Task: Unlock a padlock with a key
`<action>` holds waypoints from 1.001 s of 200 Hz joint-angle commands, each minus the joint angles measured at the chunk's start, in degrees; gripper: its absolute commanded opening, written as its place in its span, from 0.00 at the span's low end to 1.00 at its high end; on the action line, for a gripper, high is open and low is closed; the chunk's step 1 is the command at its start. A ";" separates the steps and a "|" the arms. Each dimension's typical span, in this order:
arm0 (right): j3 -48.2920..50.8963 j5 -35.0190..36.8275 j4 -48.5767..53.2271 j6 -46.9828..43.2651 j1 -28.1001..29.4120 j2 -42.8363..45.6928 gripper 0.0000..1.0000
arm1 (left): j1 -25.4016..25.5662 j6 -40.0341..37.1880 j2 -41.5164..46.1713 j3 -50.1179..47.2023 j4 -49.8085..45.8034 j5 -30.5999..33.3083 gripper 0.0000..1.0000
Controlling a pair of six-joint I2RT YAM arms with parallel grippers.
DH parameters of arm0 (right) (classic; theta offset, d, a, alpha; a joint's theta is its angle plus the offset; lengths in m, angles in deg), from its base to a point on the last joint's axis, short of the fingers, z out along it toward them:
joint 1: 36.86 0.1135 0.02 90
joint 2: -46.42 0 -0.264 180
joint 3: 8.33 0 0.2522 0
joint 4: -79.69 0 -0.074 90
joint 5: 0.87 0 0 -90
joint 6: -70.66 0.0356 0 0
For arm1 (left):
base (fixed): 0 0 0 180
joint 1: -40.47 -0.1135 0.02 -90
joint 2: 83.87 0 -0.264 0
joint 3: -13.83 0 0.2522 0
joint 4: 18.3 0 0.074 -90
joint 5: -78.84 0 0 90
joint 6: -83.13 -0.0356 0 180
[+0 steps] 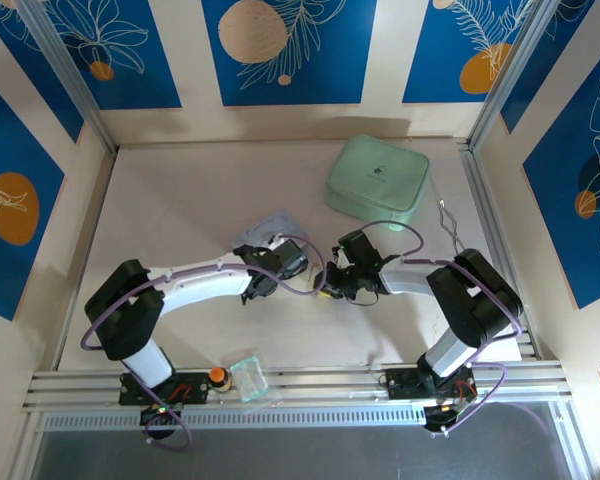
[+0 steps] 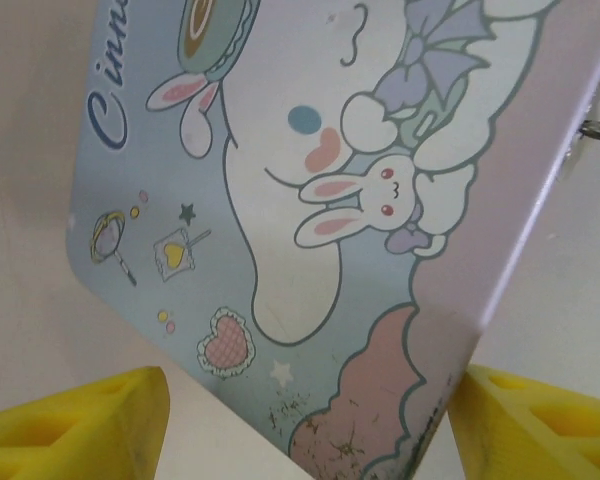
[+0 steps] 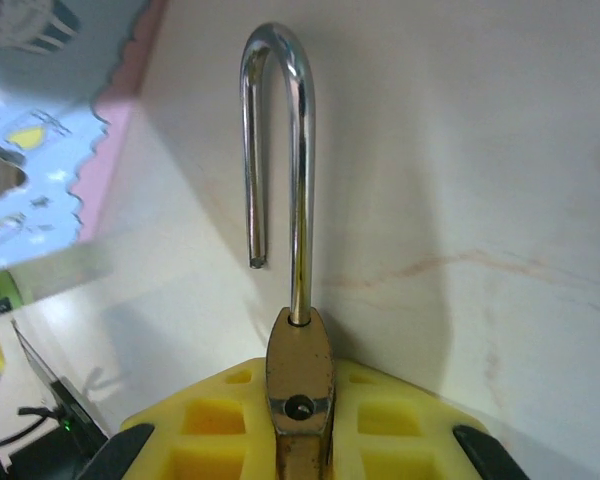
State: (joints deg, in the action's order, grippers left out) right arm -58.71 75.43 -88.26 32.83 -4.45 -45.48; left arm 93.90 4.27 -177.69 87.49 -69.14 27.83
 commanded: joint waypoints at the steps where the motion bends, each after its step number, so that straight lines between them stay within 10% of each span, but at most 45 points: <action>1: -0.58 0.35 17.34 -6.35 -1.11 0.60 0.07 | -1.14 2.30 1.16 -0.70 -1.70 3.10 0.74; 200: -2.64 5.49 33.22 -14.32 -2.87 4.18 0.29 | -12.98 2.22 12.58 -5.89 10.29 -9.86 0.98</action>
State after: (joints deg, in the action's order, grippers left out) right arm -62.25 78.43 -64.22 19.36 -6.90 -41.31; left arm 81.46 4.46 -169.73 82.95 -60.05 21.81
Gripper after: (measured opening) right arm 0.284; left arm 0.966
